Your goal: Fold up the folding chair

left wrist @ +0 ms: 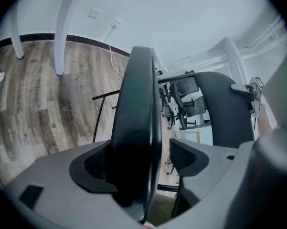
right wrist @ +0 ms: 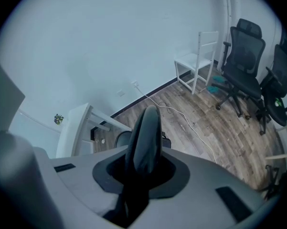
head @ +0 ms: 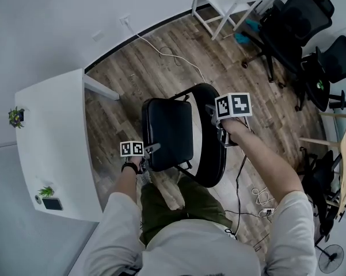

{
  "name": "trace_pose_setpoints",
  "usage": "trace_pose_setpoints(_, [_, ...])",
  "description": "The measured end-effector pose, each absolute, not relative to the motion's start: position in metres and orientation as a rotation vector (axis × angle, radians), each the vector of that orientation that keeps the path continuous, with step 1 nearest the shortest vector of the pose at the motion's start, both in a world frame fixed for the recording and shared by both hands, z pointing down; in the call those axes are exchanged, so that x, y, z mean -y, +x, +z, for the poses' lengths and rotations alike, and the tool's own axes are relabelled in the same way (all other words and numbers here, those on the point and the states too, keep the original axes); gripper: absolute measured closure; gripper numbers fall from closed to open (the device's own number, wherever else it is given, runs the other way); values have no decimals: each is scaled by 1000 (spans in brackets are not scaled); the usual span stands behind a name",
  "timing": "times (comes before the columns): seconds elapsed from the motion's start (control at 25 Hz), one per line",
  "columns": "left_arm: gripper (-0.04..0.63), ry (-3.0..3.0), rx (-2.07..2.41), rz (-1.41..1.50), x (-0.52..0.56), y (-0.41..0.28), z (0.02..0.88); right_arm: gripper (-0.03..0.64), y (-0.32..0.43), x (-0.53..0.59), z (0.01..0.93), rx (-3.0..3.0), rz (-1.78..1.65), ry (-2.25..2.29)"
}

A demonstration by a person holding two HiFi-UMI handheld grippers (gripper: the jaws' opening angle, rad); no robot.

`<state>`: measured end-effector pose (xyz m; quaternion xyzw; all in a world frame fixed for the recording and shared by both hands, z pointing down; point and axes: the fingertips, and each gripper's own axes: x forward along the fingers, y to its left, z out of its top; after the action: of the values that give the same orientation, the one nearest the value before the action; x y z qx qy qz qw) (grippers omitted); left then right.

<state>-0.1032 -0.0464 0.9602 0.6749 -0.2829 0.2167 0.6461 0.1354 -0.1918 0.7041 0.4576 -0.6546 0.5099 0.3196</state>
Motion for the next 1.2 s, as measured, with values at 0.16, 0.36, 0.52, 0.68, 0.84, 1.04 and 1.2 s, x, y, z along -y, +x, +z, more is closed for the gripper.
trace_pose_setpoints(0.16, [229, 1526, 657, 490, 45, -94, 951, 531, 138, 191, 701, 1707, 1362, 1193])
trace_pose_setpoints(0.36, [229, 1519, 676, 492, 45, -81, 941, 531, 143, 190, 697, 1692, 1358, 1191])
trace_pose_setpoints(0.52, [229, 1524, 664, 497, 43, -65, 930, 529, 147, 189, 693, 1686, 1368, 1182])
trace_pose_setpoints(0.68, [222, 1537, 661, 500, 42, -51, 921, 525, 145, 189, 689, 1688, 1367, 1183])
trace_pose_setpoints(0.84, [215, 1547, 659, 507, 40, -36, 912, 520, 144, 189, 685, 1687, 1373, 1189])
trace_pose_setpoints(1.04, [206, 1562, 655, 535, 37, -20, 903, 518, 148, 188, 683, 1678, 1386, 1203])
trace_pose_setpoints(1.2, [198, 1566, 651, 539, 36, -9, 898, 517, 152, 188, 680, 1679, 1400, 1209])
